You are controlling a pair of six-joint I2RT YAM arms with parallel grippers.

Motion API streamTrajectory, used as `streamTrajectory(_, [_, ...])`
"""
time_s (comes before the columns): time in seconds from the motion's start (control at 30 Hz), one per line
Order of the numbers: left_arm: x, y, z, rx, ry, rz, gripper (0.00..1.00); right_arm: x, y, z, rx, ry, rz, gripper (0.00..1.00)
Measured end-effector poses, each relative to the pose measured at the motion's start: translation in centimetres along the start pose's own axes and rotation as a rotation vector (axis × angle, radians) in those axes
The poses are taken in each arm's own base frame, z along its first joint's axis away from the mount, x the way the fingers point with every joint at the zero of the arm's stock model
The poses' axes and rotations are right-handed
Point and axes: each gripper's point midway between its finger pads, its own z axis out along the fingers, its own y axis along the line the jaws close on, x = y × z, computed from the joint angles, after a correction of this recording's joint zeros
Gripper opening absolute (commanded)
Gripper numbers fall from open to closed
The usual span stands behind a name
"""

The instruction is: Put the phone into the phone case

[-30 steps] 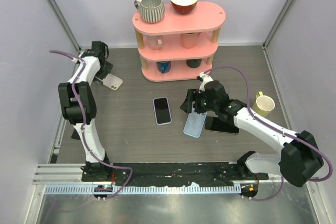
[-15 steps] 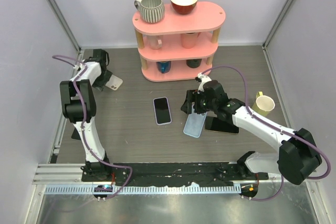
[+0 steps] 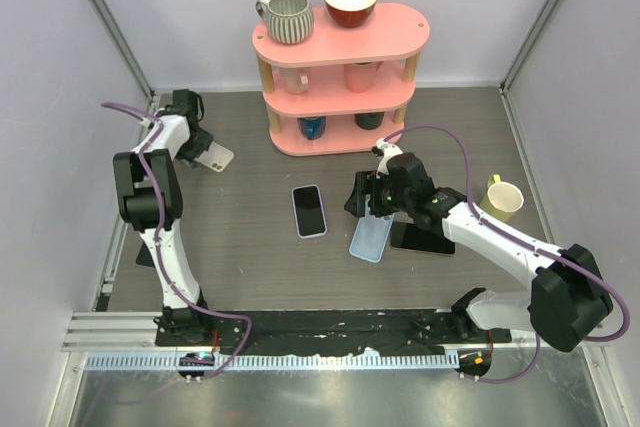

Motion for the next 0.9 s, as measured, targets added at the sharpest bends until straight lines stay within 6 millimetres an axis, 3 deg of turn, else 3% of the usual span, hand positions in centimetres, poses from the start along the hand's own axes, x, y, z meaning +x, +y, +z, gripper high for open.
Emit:
streamTrajectory(0.17, [0.2, 0.2, 0.1, 0.000, 0.006, 0.049, 0.49, 0.1, 0.0, 0.0, 0.002, 0.003, 0.000, 0.73])
streamTrajectory(0.43, [2.0, 0.6, 1.1, 0.013, 0.082, 0.153, 0.47, -0.6, 0.2, -0.7, 0.007, -0.013, -0.004, 0.73])
streamTrajectory(0.53, [2.3, 0.4, 1.0, 0.028, 0.099, 0.178, 0.31, -1.0, 0.4, -1.2, 0.003, -0.029, -0.006, 0.73])
streamTrajectory(0.57, [2.4, 0.4, 0.9, 0.036, 0.106, 0.186, 0.19, -1.1, 0.4, -1.3, 0.002, -0.033, -0.007, 0.73])
streamTrajectory(0.67, [2.9, 0.1, 0.7, 0.068, 0.137, 0.230, 0.03, -1.3, 0.5, -1.7, 0.003, -0.041, -0.005, 0.72])
streamTrajectory(0.8, [4.0, -0.3, 0.2, 0.150, 0.196, 0.314, 0.00, -1.4, 0.6, -1.9, 0.003, -0.047, 0.009, 0.72])
streamTrajectory(0.9, [5.8, 0.4, -1.0, 0.210, 0.242, 0.413, 0.00, -1.6, 0.8, -2.0, -0.006, -0.056, 0.026, 0.72])
